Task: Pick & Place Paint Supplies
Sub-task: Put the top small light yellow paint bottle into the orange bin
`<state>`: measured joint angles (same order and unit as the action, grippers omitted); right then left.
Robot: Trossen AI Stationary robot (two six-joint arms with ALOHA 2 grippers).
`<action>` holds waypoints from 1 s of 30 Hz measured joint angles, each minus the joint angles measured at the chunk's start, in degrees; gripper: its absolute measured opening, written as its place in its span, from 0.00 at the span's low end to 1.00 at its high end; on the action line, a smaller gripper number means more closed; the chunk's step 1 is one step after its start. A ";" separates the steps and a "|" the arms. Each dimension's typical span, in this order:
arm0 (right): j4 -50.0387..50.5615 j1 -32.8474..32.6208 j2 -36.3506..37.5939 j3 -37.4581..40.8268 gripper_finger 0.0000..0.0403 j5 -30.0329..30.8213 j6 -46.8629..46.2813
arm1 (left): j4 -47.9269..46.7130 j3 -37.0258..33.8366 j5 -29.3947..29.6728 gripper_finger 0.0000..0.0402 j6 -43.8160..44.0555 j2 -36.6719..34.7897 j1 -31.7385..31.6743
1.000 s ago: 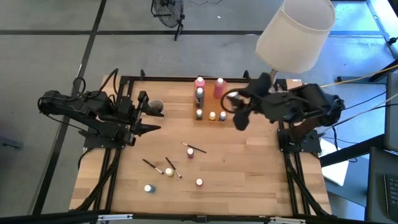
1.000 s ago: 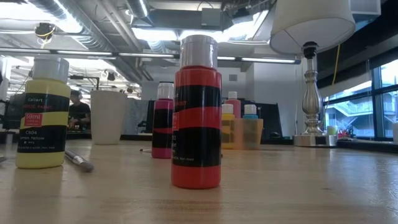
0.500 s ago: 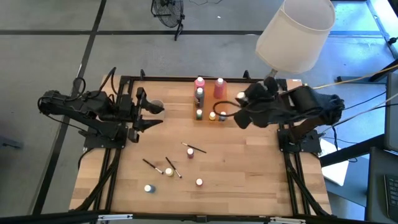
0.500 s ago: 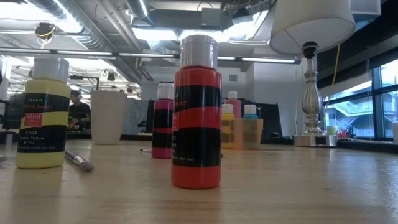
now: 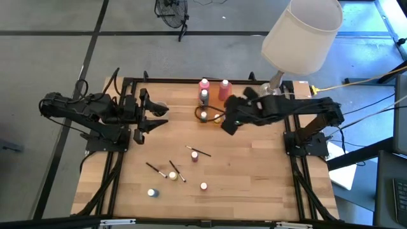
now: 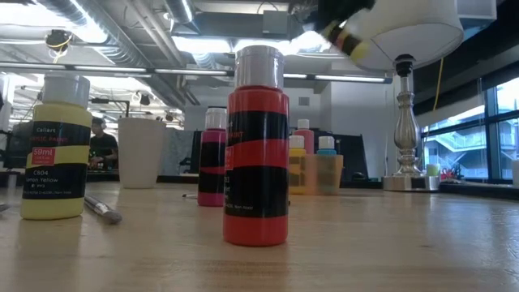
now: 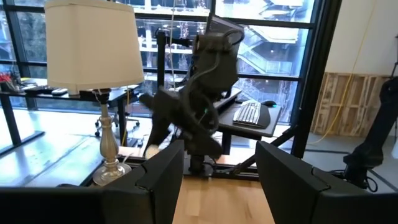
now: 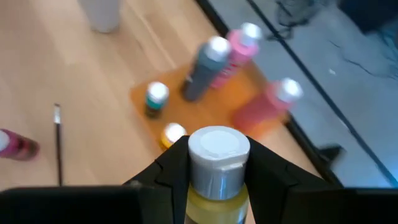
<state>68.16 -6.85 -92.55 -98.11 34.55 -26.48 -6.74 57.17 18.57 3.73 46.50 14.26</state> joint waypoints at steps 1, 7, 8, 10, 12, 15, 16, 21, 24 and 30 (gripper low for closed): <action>-3.10 0.68 -0.02 1.44 0.30 -1.29 1.79 | -0.01 0.00 0.00 0.48 0.00 0.00 0.00; -18.12 5.15 -0.01 6.48 0.30 -7.09 10.35 | 0.05 0.00 -0.04 0.48 0.00 -0.83 0.00; -19.58 6.09 -0.02 6.85 0.30 -7.80 11.33 | 0.04 0.00 -0.04 0.48 0.00 -1.19 0.00; -21.11 8.27 0.00 7.41 0.30 -9.14 12.82 | 0.04 0.00 -0.01 0.48 -0.21 -1.89 0.00; -22.30 10.70 0.00 8.14 0.30 -10.75 14.57 | 0.04 0.00 -0.02 0.48 -1.05 -2.67 0.00; -24.31 14.52 0.00 10.08 0.30 -14.30 16.59 | 0.06 0.00 0.00 0.47 -2.40 -4.19 0.00; -25.58 15.79 0.00 11.03 0.30 -16.24 17.08 | 0.06 0.00 0.00 0.47 -2.45 -4.66 0.00; -35.12 18.90 0.00 16.72 0.30 -26.52 20.96 | 0.06 0.00 3.62 0.46 -2.56 -6.83 0.00; -39.63 18.86 0.00 20.28 0.30 -27.17 21.82 | 0.06 0.00 5.39 0.47 -2.59 -7.71 -0.02; -44.37 20.35 0.00 25.75 0.30 -27.71 22.02 | 0.06 0.00 8.44 0.46 -3.83 -8.52 -0.02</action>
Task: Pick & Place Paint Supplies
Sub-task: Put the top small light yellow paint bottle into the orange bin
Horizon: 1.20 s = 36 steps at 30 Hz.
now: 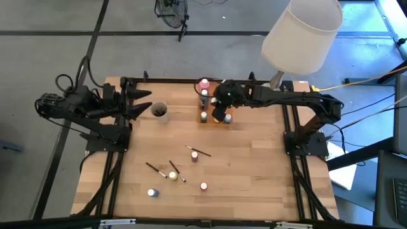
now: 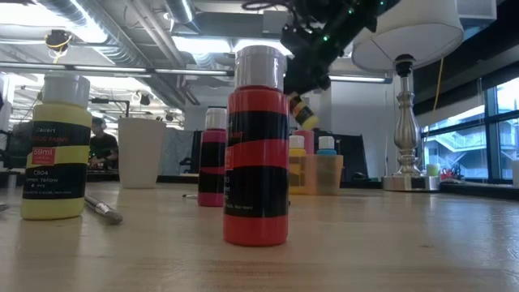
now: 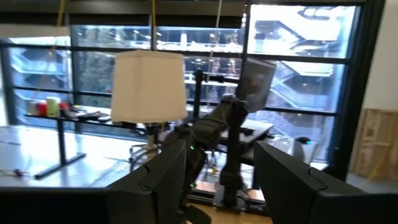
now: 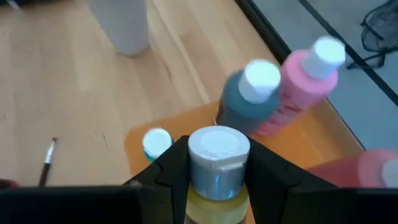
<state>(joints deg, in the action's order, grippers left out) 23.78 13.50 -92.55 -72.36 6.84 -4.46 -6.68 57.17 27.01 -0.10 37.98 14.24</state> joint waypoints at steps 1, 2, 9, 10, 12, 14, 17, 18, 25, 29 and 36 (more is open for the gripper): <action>-0.73 0.20 0.00 0.49 0.30 -0.06 -0.09 | 0.00 0.00 0.45 0.46 -0.70 0.00 0.00; -1.66 0.43 0.00 0.84 0.30 -0.25 -0.25 | 0.00 0.00 0.84 0.46 -1.42 0.00 0.00; -6.42 2.16 0.00 1.19 0.30 -5.75 -0.54 | 0.00 0.00 2.60 0.46 -3.71 0.02 0.00; -7.64 2.30 0.00 1.19 0.30 -7.80 -0.64 | 0.00 0.00 2.60 0.46 -3.71 0.00 0.00; -10.52 2.10 0.00 1.21 0.30 -11.87 -0.77 | 0.01 0.00 2.53 0.45 -3.71 0.00 0.00; -13.39 1.70 0.00 1.21 0.30 -15.13 -1.54 | 0.00 0.00 2.51 0.45 -3.69 0.00 0.00; -16.48 0.92 0.73 1.23 0.30 -18.71 -2.49 | -0.09 0.00 2.46 0.45 -3.67 0.00 0.00; -17.89 0.55 1.23 1.23 0.30 -19.19 -2.64 | -0.50 0.00 2.49 0.45 -3.67 -0.02 0.00; -24.26 -1.48 9.77 0.83 0.30 -20.59 -3.14 | -8.53 0.00 6.53 0.45 4.21 0.28 -0.52; -30.06 -2.87 13.66 -0.81 0.30 -22.13 -2.55 | -5.85 -0.02 7.66 0.45 7.32 4.15 -2.87; -38.43 -5.62 14.84 -5.49 0.30 -22.36 -0.76 | 18.55 -0.11 4.45 0.44 -3.59 17.74 -7.19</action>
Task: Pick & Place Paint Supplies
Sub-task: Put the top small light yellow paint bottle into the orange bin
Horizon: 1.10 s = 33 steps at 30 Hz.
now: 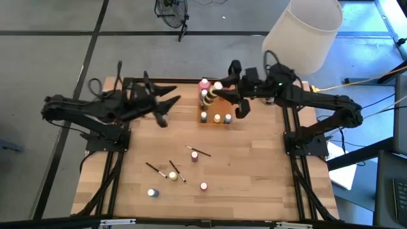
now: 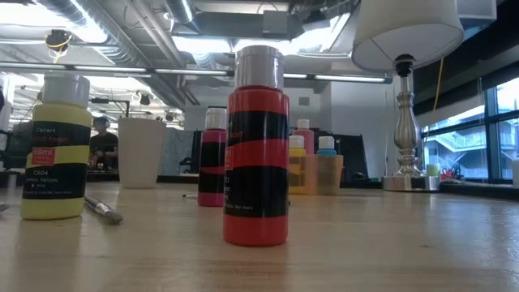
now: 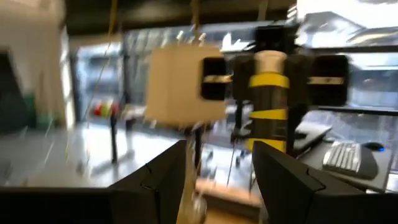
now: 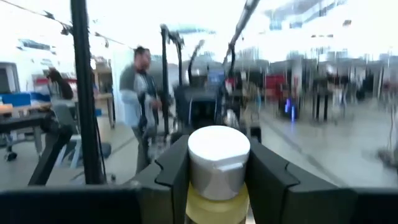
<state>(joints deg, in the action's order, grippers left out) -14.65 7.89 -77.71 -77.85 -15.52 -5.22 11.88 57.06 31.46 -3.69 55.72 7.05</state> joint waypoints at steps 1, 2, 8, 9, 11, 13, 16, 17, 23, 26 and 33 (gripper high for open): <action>0.18 -0.21 0.00 -0.82 0.30 0.02 0.57 | 3.36 0.00 -1.72 0.44 -2.56 1.52 -0.23; 0.37 -0.36 -0.02 -1.61 0.30 0.06 1.03 | 6.43 0.02 -3.47 0.44 -4.98 2.93 -0.22; 1.55 -1.22 0.14 -5.73 0.30 -0.21 2.17 | 15.30 0.02 -6.59 0.45 -13.89 7.99 0.38; 1.86 -1.40 0.18 -6.26 0.30 -0.20 2.77 | 16.86 0.02 -6.68 0.46 -14.07 8.66 0.31; 2.05 -1.69 0.22 -6.53 0.30 -0.18 3.14 | 20.98 0.07 -7.63 0.46 -14.07 10.29 -0.28; 2.46 -1.76 0.16 -6.53 0.30 -0.18 3.14 | 23.93 0.07 -7.81 0.47 -13.94 11.59 -0.86; 2.75 -1.73 0.15 -6.53 0.30 -0.16 3.11 | 27.00 0.07 -8.52 0.49 -10.98 12.47 -0.98; 2.73 -1.73 0.15 -6.53 0.30 -0.12 3.07 | 27.69 0.12 -8.79 0.49 -9.41 12.84 -1.33; 2.56 -1.73 0.00 -6.53 0.30 0.34 2.69 | 27.45 0.15 -18.56 0.52 2.41 14.86 -4.28; 1.91 -1.73 -0.04 -6.53 0.30 0.46 2.22 | 27.37 0.15 -19.15 0.53 1.98 16.16 -4.83; 1.86 -1.73 -0.47 -6.59 0.30 0.45 0.92 | 32.32 0.11 -19.06 0.52 -2.57 19.17 -5.57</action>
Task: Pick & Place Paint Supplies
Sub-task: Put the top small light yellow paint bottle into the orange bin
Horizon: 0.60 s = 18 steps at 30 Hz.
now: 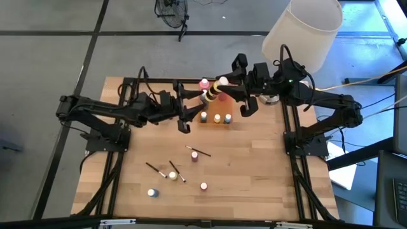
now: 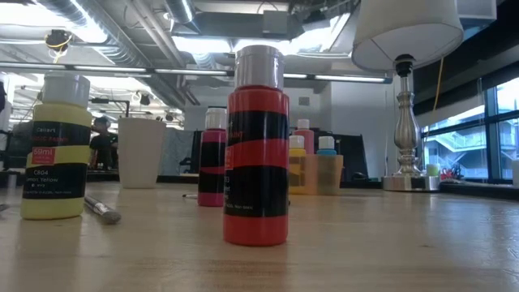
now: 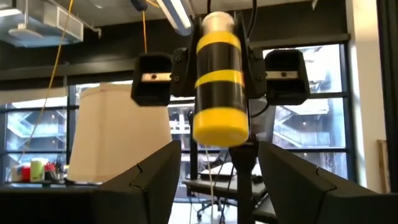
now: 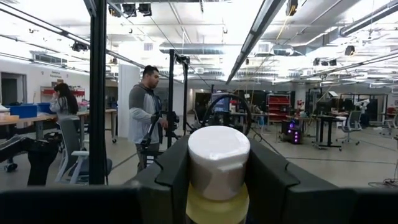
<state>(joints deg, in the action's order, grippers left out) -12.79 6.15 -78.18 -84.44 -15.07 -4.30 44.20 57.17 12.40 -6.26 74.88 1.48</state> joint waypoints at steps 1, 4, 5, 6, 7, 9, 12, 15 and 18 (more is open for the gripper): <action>0.11 0.00 -0.15 0.00 0.30 0.00 -0.40 | 0.76 0.00 -0.10 0.52 -0.36 0.40 -0.17; -0.12 0.00 -1.13 0.00 0.30 0.02 -1.04 | 1.09 0.47 -0.33 0.53 -0.42 1.62 -0.81; 0.04 0.00 -1.29 0.00 0.30 0.00 -1.10 | 0.79 0.55 -0.31 0.53 -0.49 1.88 -0.97; 0.35 0.00 -1.43 0.02 0.30 0.00 -1.33 | 0.76 0.80 -0.37 0.53 -0.51 2.26 -1.06; 0.24 0.02 -1.76 0.02 0.30 0.00 -1.51 | 0.82 1.23 -0.69 0.53 -0.51 2.54 -1.19; -0.34 0.00 -2.17 0.02 0.30 0.02 -1.88 | 0.95 1.67 -1.04 0.52 -0.51 2.70 -1.38; -0.30 0.00 -2.55 0.02 0.30 0.00 -2.35 | 0.77 2.46 -1.16 0.53 -0.54 2.92 -1.38; -0.07 0.00 -2.86 0.02 0.30 0.00 -2.75 | 0.77 2.91 -1.18 0.53 -0.83 2.92 -1.38; -0.26 0.00 -2.85 0.02 0.30 0.00 -2.77 | 0.19 2.91 -1.35 0.52 -2.55 2.92 -1.60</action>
<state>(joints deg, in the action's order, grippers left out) -13.05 6.15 -81.03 -84.42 -15.07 -7.07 44.39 60.07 11.05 -8.81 77.80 -0.12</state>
